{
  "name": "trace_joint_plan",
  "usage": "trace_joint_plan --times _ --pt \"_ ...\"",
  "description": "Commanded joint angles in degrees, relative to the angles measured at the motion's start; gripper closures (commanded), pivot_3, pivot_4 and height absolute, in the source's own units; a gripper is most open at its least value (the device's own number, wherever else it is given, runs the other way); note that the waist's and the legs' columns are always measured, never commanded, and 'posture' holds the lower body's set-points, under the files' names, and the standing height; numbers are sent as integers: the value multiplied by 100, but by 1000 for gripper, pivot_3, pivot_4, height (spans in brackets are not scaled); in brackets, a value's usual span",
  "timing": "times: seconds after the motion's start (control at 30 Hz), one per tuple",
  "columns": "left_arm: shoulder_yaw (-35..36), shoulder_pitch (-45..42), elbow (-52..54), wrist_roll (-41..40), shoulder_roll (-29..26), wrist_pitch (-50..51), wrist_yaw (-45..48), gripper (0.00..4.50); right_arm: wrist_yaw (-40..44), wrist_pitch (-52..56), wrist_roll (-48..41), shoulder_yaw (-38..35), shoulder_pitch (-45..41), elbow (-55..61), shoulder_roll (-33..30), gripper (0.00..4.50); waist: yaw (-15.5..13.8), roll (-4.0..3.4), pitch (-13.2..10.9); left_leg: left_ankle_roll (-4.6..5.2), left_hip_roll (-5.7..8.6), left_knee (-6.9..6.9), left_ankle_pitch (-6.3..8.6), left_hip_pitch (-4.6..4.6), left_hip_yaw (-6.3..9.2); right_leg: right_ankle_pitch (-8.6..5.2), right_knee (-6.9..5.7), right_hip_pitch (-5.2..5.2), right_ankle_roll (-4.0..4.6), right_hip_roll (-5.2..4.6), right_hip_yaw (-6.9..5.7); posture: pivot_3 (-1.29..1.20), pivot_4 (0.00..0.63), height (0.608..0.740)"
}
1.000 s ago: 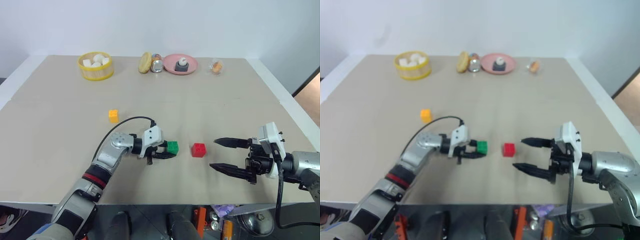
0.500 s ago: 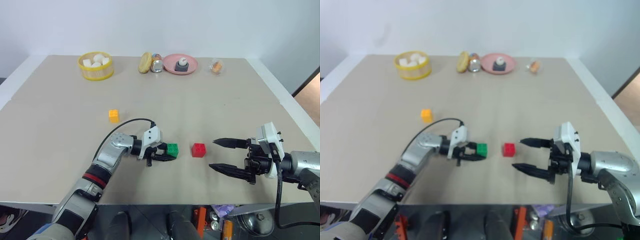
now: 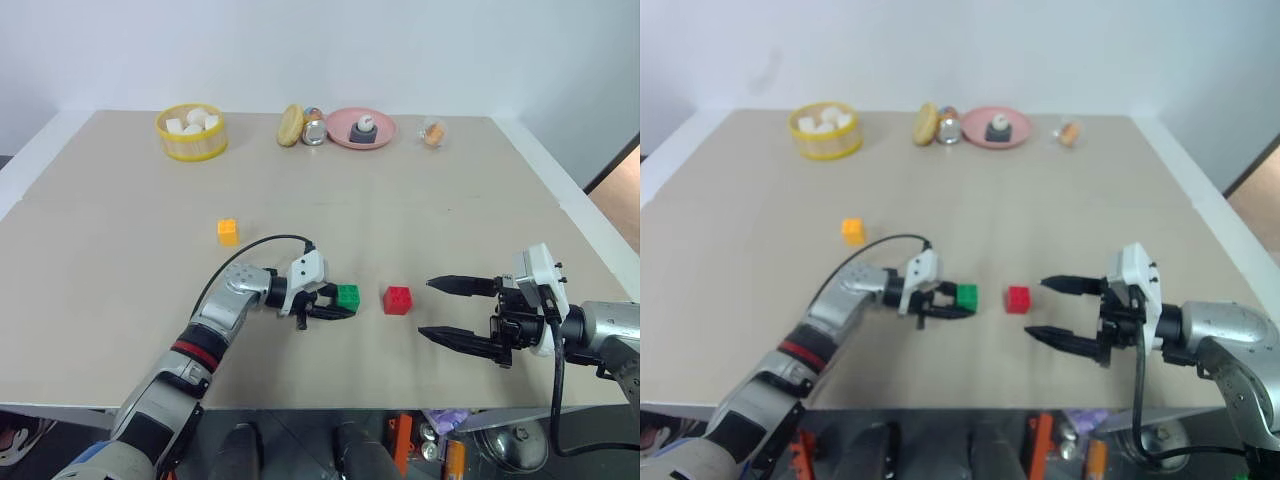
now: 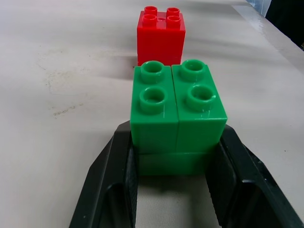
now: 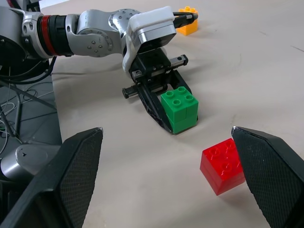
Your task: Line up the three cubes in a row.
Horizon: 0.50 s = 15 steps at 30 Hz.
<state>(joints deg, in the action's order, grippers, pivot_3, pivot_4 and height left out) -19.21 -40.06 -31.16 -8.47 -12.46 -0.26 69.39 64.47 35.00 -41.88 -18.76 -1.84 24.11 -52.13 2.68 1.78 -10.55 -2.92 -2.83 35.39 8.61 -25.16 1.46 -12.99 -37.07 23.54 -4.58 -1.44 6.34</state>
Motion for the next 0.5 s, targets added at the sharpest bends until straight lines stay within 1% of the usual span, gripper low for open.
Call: trace_joint_plan --times 0.03,0.1,0.13,0.33,0.37,0.5 --pt "120 -101 -17 2 -14 -153 74 3160 -19 -4 -84 -131 -93 14 -95 0 0 0 0 0 0 0 0 0 0 0 0 0 0 0 0 0 150 740" --pt "119 -94 -73 23 -48 -271 125 3160 -17 -7 -70 -124 -113 -3 -97 0 0 0 0 0 0 0 0 0 0 0 0 0 0 0 0 0 150 740" --pt "122 -93 -88 1 -69 -256 194 2128 -20 -5 -70 -120 -129 -9 -97 0 0 0 0 0 0 0 0 0 0 0 0 0 0 0 0 0 150 740" --pt "156 -155 -289 144 -62 -587 34 104 3 5 -72 -117 -213 -76 -119 0 2 0 0 0 0 -1 0 1 0 0 0 0 0 1 0 0 150 740" --pt "170 -171 -325 187 -59 -658 -51 18 5 17 -84 -119 -235 -86 -123 0 2 0 0 0 0 0 0 1 0 0 0 0 0 1 0 0 150 740" --pt "207 -225 -428 267 -49 -848 -243 18 48 23 -91 -109 -316 -154 -150 0 2 0 0 1 0 3 -1 5 1 3 0 -5 2 1 0 0 150 740"
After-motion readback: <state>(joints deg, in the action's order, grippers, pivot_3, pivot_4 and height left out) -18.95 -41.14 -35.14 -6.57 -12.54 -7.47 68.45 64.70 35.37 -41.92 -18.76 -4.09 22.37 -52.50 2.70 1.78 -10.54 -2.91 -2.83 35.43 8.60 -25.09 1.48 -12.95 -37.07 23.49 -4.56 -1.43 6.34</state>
